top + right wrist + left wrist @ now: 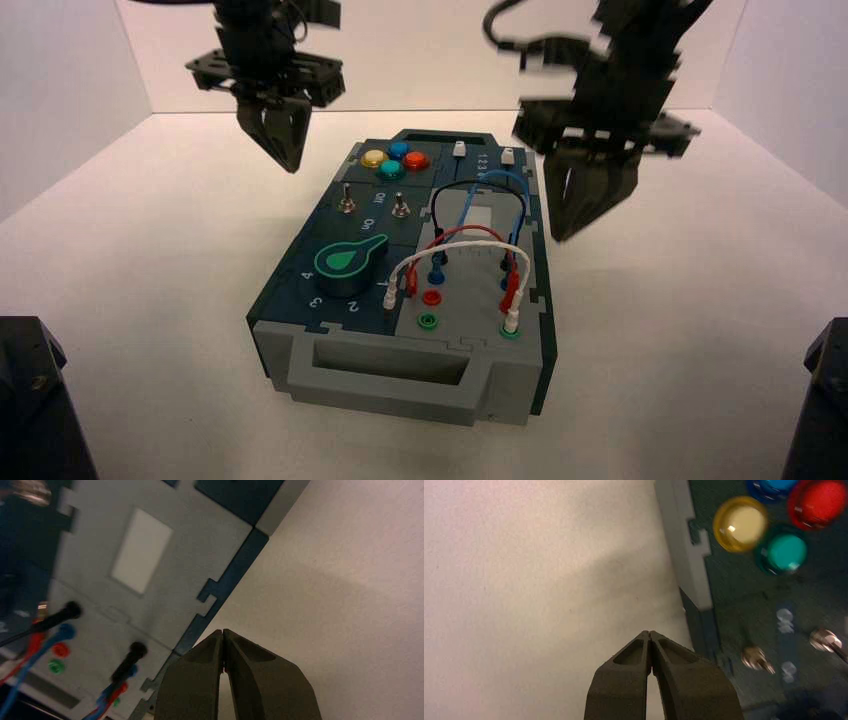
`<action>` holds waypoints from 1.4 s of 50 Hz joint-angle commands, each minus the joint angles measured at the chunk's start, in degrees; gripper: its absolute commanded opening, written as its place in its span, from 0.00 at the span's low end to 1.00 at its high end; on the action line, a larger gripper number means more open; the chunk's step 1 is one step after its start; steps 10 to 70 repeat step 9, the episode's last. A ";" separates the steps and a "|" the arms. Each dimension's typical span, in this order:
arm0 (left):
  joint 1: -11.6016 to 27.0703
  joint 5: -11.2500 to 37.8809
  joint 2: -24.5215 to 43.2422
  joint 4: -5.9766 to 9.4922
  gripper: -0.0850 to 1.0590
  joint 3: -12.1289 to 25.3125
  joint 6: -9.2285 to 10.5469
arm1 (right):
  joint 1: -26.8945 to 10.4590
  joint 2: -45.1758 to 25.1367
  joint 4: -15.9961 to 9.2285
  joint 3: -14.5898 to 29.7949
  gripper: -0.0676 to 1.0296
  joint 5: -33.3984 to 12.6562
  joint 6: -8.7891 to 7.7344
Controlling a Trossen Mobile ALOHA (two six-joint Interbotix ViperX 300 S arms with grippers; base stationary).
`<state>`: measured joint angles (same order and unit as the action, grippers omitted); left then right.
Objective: Rotate the box clockwise.
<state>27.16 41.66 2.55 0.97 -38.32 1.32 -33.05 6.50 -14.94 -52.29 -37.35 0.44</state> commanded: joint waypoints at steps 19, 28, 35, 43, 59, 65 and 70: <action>-0.09 0.35 -6.50 0.00 0.05 -0.09 1.05 | -0.18 5.27 2.20 0.53 0.04 2.46 -0.18; -0.09 0.35 -6.50 0.00 0.05 -0.09 1.05 | -0.18 5.27 2.20 0.53 0.04 2.46 -0.18; -0.09 0.35 -6.50 0.00 0.05 -0.09 1.05 | -0.18 5.27 2.20 0.53 0.04 2.46 -0.18; -0.09 0.35 -6.50 0.00 0.05 -0.09 1.05 | -0.18 5.27 2.20 0.53 0.04 2.46 -0.18; -0.09 0.35 -6.50 0.00 0.05 -0.09 1.05 | -0.18 5.27 2.20 0.53 0.04 2.46 -0.18; -0.09 0.35 -6.50 0.00 0.05 -0.09 1.05 | -0.18 5.27 2.20 0.53 0.04 2.46 -0.18; -0.09 0.35 -6.50 0.00 0.05 -0.09 1.05 | -0.18 5.27 2.20 0.53 0.04 2.46 -0.18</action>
